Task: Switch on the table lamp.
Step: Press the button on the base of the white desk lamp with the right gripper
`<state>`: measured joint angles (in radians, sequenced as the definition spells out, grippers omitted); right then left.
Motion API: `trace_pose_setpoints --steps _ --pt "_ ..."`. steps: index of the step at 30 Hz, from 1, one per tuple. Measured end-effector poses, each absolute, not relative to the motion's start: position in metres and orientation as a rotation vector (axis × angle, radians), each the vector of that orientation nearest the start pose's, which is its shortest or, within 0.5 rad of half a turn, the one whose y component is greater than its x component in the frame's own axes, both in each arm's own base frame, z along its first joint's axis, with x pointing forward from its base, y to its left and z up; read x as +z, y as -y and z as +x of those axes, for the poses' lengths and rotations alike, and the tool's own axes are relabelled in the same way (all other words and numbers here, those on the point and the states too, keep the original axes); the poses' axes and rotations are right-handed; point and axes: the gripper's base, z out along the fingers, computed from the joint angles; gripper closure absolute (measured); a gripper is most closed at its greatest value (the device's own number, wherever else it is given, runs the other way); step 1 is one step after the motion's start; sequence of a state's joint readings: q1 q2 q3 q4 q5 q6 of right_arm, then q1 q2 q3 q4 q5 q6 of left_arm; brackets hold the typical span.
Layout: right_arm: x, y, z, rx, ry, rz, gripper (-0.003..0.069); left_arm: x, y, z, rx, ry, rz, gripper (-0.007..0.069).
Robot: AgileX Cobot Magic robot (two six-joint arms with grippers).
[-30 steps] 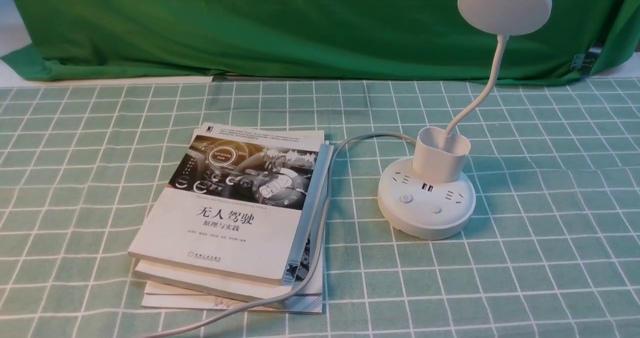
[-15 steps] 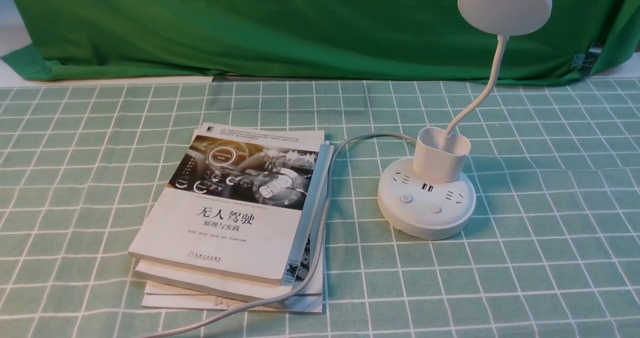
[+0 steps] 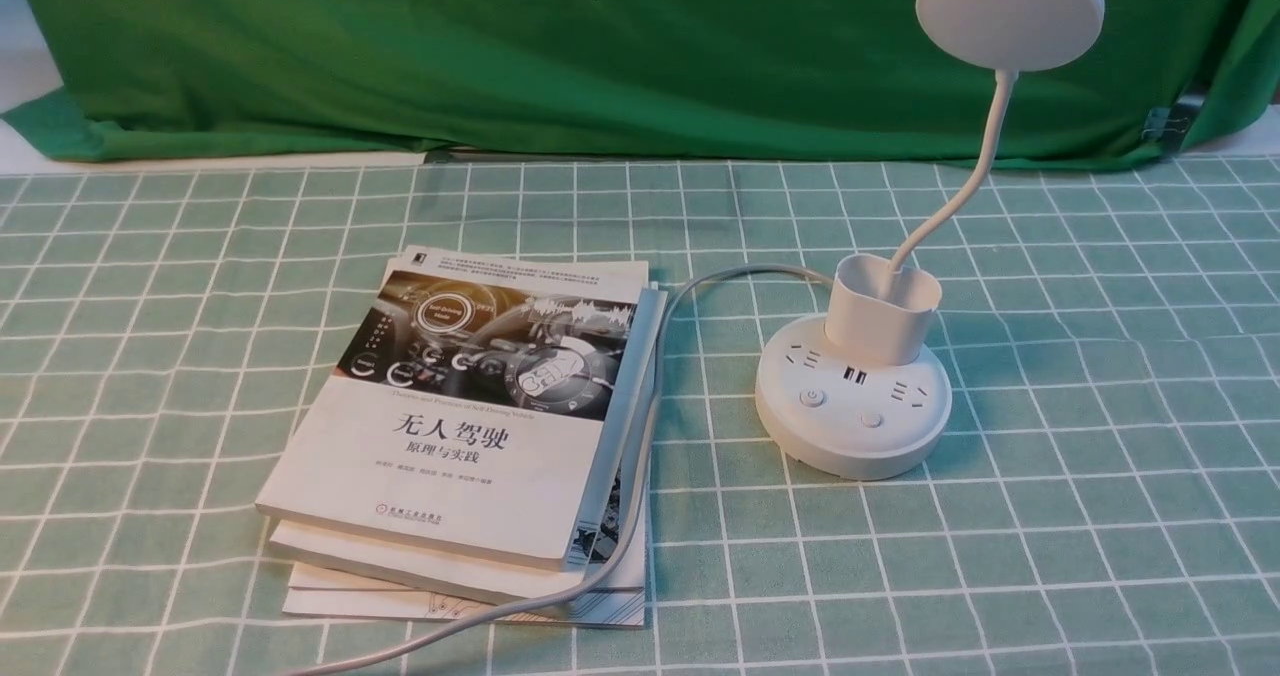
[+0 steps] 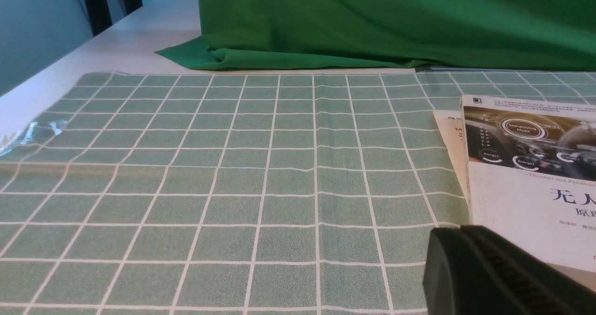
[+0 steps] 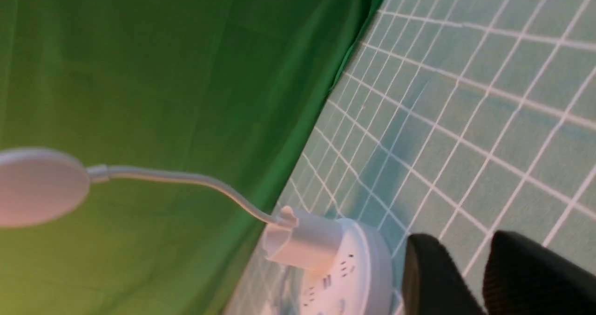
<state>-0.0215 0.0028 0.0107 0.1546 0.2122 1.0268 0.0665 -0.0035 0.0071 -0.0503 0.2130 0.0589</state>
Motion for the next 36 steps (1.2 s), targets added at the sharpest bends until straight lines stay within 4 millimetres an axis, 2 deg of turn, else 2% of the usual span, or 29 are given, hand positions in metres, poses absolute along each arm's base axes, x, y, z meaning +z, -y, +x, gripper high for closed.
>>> trace_pose_setpoints --steps 6,12,13,15,17,19,21,22,23,27,28,29,32,36 --pt "0.190 -0.002 0.056 0.797 -1.528 0.899 0.0419 0.192 -0.003 0.056 0.048 -1.700 -0.040 0.0603" --pt "0.202 -0.001 0.057 0.629 -1.517 0.653 0.0421 0.192 -0.003 0.056 0.048 -1.700 -0.040 0.0603" --pt "0.217 -0.001 0.055 0.580 -1.486 0.557 0.0423 0.192 -0.003 0.056 0.048 -1.700 -0.040 0.0603" --pt "0.225 -0.002 0.055 0.551 -1.482 0.508 0.0431 0.192 -0.003 0.056 0.048 -1.700 -0.040 0.0603" --pt "0.259 -0.002 0.055 0.448 -1.464 0.367 0.0489 0.192 -0.003 0.056 0.048 -1.700 -0.040 0.0603" --pt "0.291 -0.004 0.062 0.326 -1.520 0.225 0.0582 0.192 -0.003 0.056 0.048 -1.700 -0.040 0.0603" --pt "0.304 -0.005 0.067 0.281 -1.565 0.169 0.0609 0.192 -0.003 0.056 0.048 -1.700 -0.040 0.0603" --pt "0.325 -0.008 0.080 0.215 -1.664 0.081 0.0628 0.192 -0.003 0.056 0.048 -1.700 -0.040 0.0603" --pt "0.335 -0.009 0.088 0.181 -1.724 0.029 0.0630 0.192 -0.003 0.056 0.048 -1.700 -0.040 0.0603" --pt "0.358 -0.014 0.125 0.090 -1.942 -0.140 0.0630 0.192 -0.003 0.056 0.048 -1.700 -0.040 0.0603" --pt "0.358 -0.015 0.129 0.089 -1.967 -0.147 0.0630 0.192 -0.003 0.056 0.048 -1.700 -0.040 0.0603" --pt "0.358 -0.017 0.148 0.089 -2.069 -0.183 0.0630 0.192 -0.003 0.056 0.048 -1.700 -0.040 0.0603" --pt "0.352 -0.021 0.169 0.114 -2.166 -0.218 0.0631 0.192 -0.003 0.056 0.048 -1.700 -0.040 0.0603" --pt "0.327 -0.041 0.200 0.235 -2.294 -0.387 0.0631 0.192 -0.003 0.056 0.048 -1.700 -0.040 0.0603"
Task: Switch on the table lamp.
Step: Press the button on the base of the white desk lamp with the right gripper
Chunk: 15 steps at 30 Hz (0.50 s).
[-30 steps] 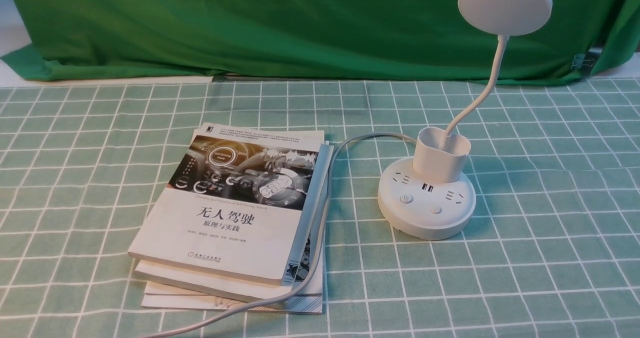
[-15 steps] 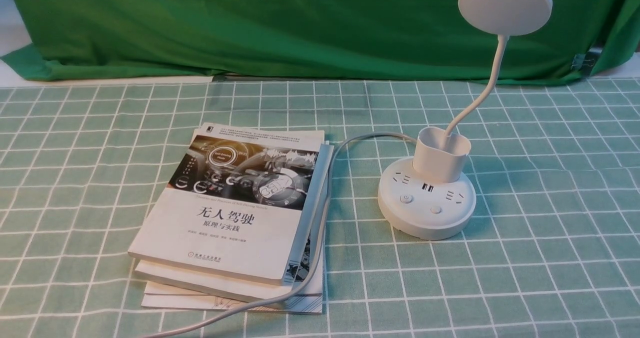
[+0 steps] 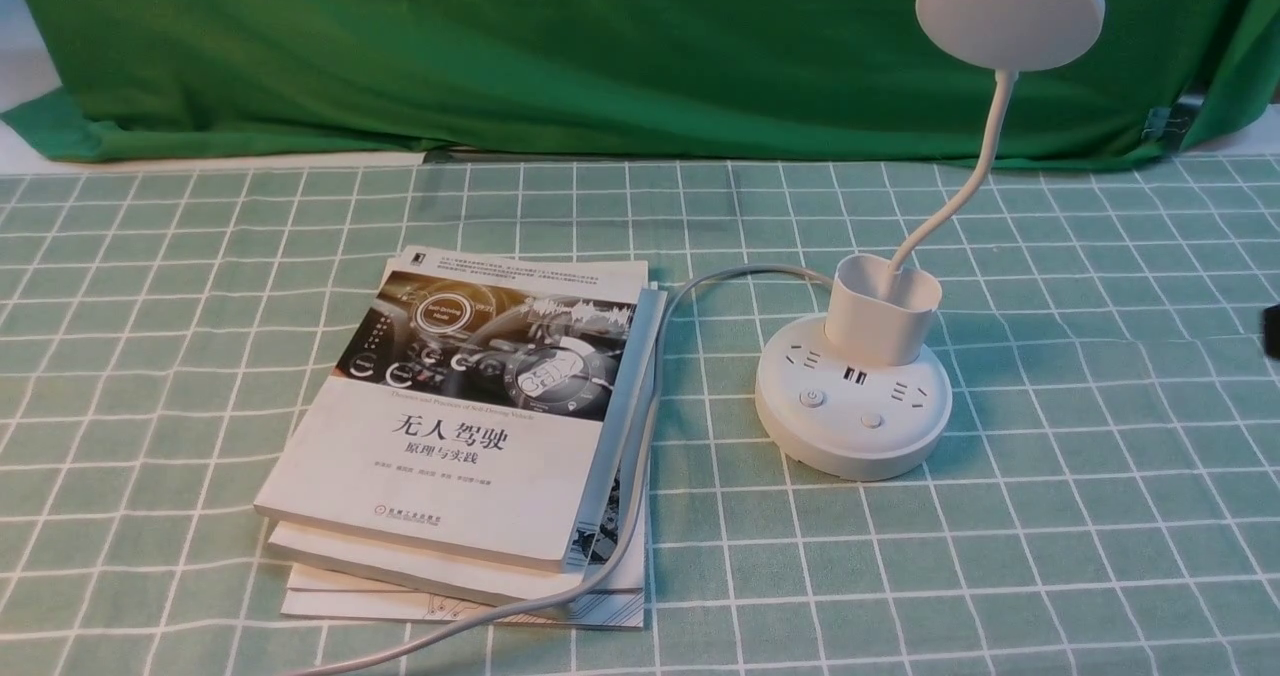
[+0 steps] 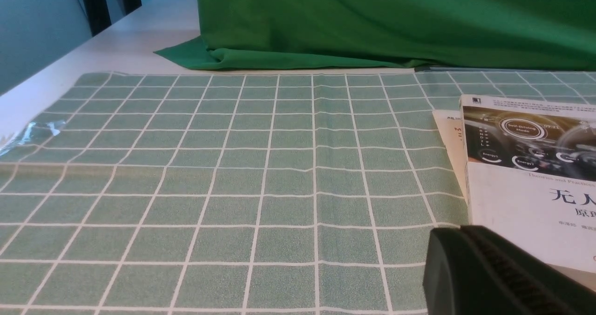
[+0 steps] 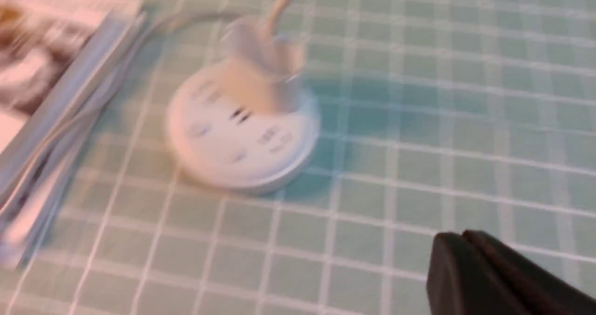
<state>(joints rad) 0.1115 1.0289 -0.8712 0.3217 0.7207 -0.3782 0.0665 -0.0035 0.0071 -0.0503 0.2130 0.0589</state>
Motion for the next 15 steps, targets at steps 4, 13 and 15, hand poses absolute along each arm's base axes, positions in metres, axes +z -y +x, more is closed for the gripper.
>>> trace_pose_setpoints --steps 4,13,15 --pt "0.300 -0.067 0.221 0.310 -2.393 -0.528 0.0631 0.192 -0.003 0.056 0.048 -1.700 -0.040 0.0603" --pt "0.242 -0.109 0.272 0.340 -2.528 -0.667 0.0631 0.192 -0.003 0.056 0.048 -1.700 -0.040 0.0603" --pt "0.238 -0.114 0.283 0.341 -2.529 -0.667 0.0631 0.192 -0.003 0.056 0.048 -1.700 -0.040 0.0603"
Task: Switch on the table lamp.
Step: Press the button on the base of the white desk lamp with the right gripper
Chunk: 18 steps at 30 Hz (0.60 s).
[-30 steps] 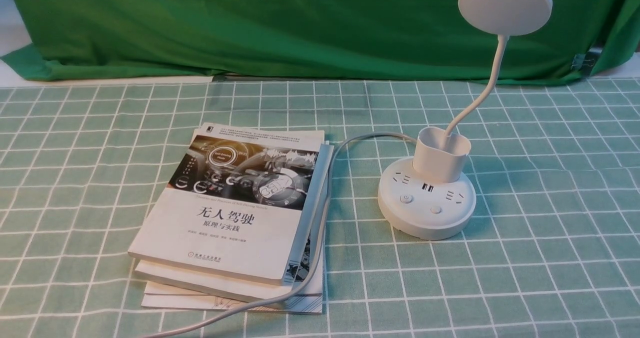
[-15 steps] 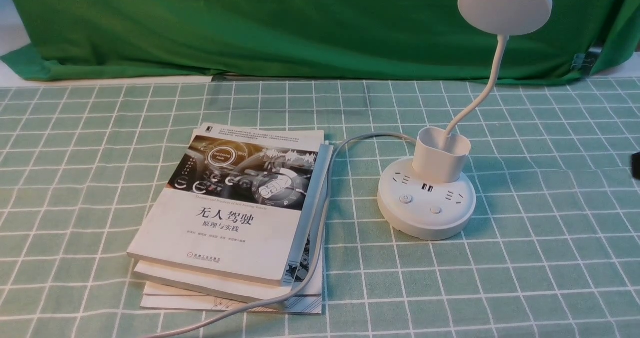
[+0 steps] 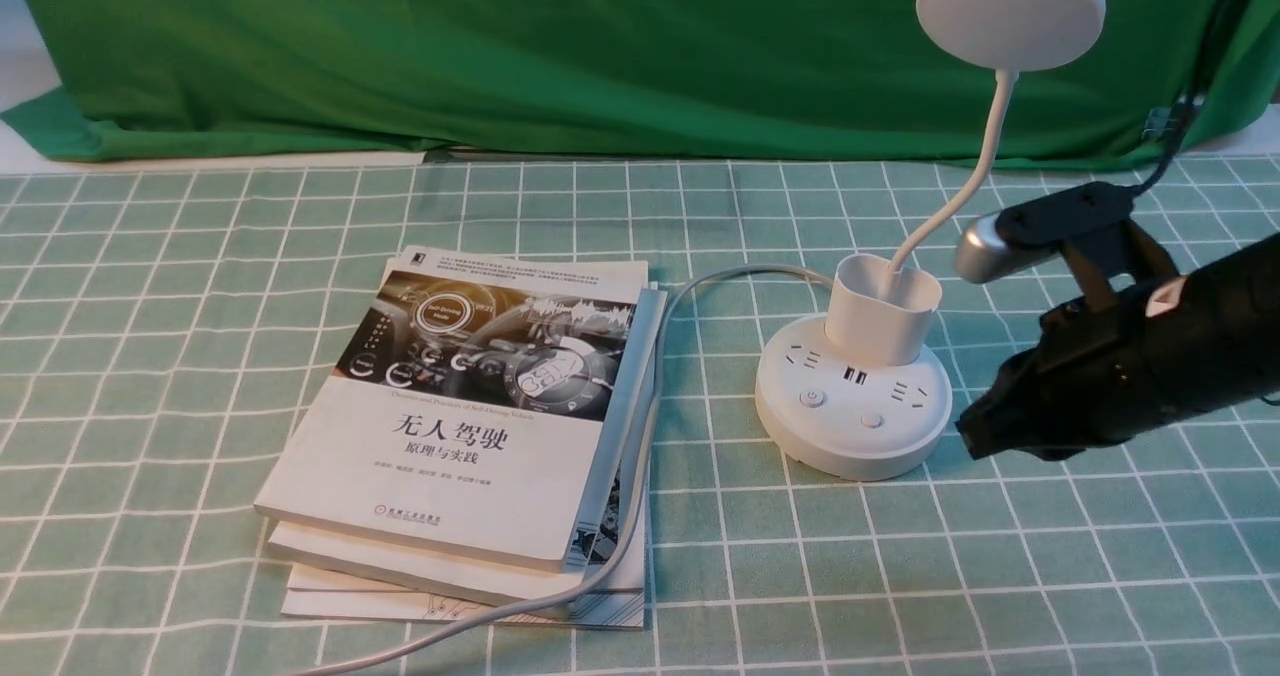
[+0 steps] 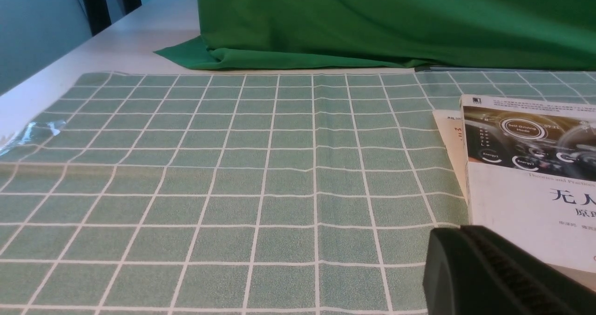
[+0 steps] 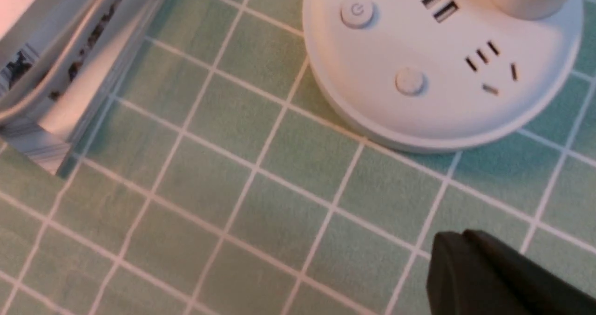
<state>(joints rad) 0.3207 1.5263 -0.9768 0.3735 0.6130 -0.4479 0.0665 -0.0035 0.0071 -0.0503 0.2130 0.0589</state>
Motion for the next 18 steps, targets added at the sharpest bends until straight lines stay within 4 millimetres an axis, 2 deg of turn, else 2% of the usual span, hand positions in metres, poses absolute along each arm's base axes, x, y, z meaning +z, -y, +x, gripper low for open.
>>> trace_pose_setpoints --steps 7,12,18 --pt "0.217 -0.129 0.311 0.328 -2.531 -0.671 0.0631 0.192 -0.003 0.056 0.048 -1.700 -0.040 0.0603" --pt "0.202 -0.136 0.319 0.313 -2.521 -0.660 0.0630 0.192 -0.003 0.056 0.048 -1.700 -0.040 0.0603" --pt "0.194 -0.139 0.327 0.288 -2.482 -0.639 0.0629 0.192 -0.003 0.056 0.048 -1.700 -0.040 0.0603"
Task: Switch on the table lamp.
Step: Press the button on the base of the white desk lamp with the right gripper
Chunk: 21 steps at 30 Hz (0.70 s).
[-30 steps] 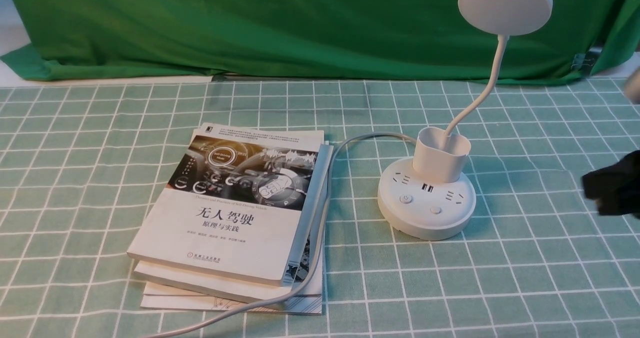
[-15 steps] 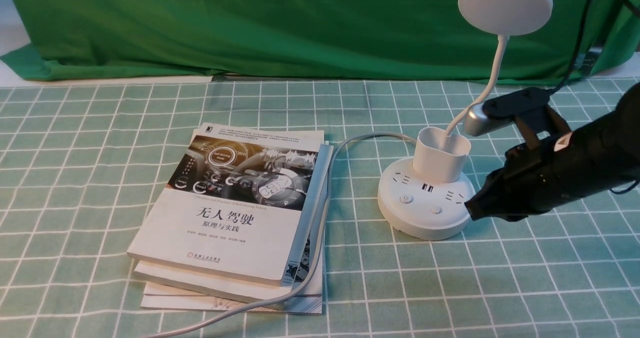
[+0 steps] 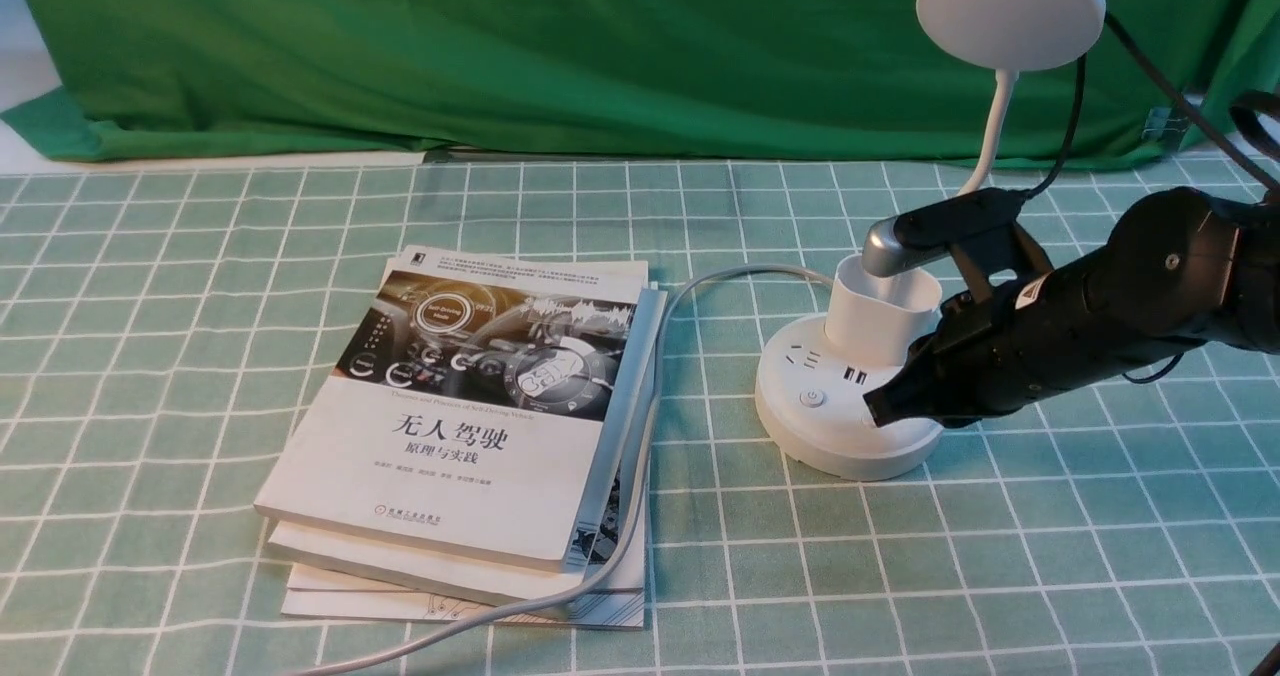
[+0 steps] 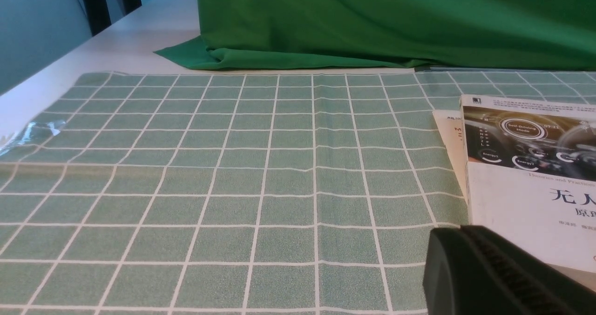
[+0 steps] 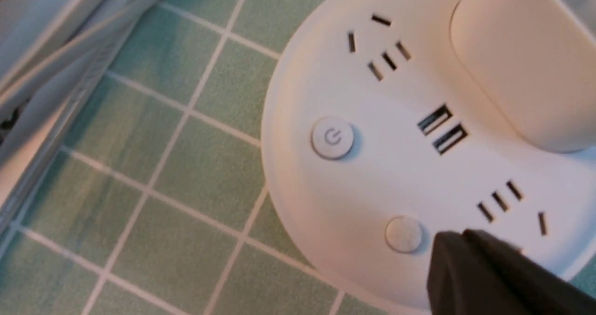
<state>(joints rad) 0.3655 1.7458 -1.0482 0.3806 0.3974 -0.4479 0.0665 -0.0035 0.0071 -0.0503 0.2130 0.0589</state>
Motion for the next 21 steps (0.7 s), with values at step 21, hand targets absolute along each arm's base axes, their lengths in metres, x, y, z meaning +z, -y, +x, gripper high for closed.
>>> trace_pose_setpoints --steps 21 --pt "0.174 -0.149 0.334 0.262 -2.462 -0.658 0.0629 0.192 -0.003 0.056 0.048 -1.700 -0.040 0.0603"
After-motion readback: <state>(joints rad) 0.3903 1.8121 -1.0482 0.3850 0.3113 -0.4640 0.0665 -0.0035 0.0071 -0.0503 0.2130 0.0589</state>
